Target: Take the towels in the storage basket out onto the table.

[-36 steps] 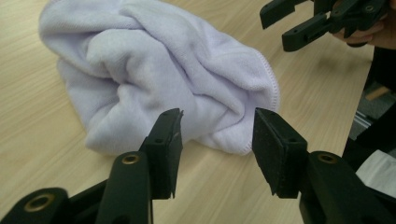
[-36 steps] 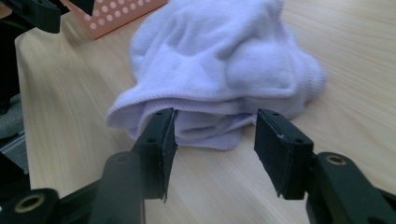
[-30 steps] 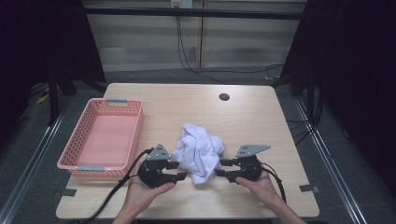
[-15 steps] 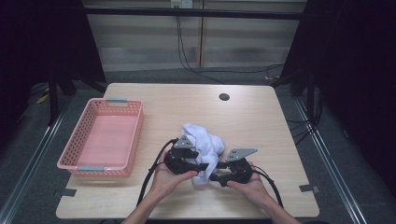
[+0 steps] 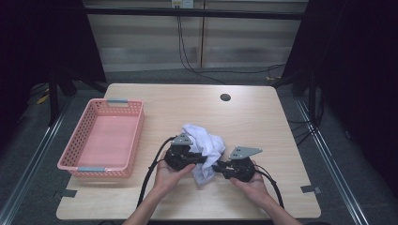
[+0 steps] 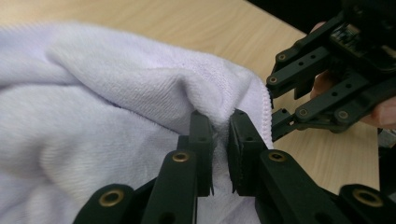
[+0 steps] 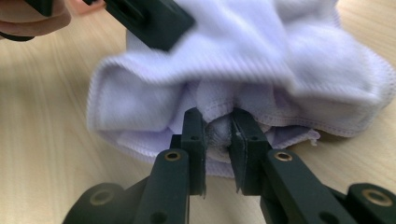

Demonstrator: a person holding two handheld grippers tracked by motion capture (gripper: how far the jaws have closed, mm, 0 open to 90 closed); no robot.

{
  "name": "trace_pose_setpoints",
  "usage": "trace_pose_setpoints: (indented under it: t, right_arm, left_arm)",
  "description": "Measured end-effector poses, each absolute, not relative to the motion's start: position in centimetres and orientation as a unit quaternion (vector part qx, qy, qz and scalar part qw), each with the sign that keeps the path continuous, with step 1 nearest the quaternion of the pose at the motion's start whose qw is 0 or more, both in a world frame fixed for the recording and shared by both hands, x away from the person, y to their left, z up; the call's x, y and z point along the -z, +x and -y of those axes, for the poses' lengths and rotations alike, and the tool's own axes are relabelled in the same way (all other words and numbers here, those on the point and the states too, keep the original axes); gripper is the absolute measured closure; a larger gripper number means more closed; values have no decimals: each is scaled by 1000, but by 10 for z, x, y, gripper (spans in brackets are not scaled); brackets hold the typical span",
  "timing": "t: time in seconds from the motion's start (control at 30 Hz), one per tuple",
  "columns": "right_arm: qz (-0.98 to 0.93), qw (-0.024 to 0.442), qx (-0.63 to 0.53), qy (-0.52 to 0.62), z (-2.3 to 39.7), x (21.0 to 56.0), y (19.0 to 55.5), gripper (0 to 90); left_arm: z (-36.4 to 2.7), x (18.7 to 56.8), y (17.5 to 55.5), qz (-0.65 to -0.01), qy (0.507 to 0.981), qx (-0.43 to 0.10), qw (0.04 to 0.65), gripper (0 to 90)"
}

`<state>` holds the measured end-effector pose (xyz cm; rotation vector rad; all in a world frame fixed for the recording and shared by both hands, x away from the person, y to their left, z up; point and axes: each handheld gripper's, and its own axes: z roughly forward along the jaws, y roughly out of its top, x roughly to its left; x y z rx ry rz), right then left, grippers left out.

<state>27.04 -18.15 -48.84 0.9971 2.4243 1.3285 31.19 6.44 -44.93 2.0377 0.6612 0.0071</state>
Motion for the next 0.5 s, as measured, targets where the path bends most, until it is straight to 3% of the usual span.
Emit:
trace_pose_setpoints:
  t: [0.5]
  right_arm:
    - [-747,149,-506,406,242,443,283,782]
  left_arm:
    - [-129,408,312,-314,773,-37,550,830]
